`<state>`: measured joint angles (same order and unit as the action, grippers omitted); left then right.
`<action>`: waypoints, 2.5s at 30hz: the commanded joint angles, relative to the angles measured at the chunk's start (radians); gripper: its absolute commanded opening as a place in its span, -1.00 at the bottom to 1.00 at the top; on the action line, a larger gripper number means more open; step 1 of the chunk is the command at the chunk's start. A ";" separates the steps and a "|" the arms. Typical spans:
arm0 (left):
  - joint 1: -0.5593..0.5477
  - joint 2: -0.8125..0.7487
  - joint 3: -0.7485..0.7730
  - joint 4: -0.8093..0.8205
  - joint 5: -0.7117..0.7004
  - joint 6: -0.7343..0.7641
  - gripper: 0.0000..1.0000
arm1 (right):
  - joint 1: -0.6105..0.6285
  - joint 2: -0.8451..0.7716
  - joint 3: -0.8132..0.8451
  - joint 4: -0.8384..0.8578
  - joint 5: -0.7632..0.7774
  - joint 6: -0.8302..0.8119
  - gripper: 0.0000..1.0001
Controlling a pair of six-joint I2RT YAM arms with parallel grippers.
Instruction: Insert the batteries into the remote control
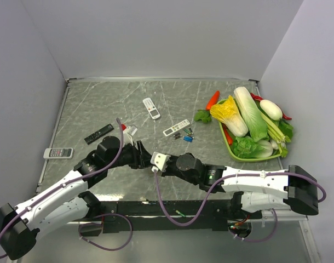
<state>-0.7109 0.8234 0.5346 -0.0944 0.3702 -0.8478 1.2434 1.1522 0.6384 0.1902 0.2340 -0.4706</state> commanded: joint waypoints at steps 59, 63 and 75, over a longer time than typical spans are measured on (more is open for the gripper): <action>0.045 0.108 0.047 0.022 0.110 0.088 -0.98 | -0.002 0.046 0.003 0.080 -0.030 0.007 -0.71; 0.045 0.100 0.025 0.054 0.017 0.165 -0.98 | -0.036 0.029 0.014 0.002 -0.103 0.036 0.07; -0.085 0.114 -0.148 0.278 -0.232 0.429 -0.98 | -0.456 -0.086 0.024 -0.241 -0.588 0.424 0.62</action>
<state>-0.7139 0.9386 0.4294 0.0414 0.2558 -0.5598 0.9157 1.1046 0.6357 -0.0151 -0.1547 -0.2409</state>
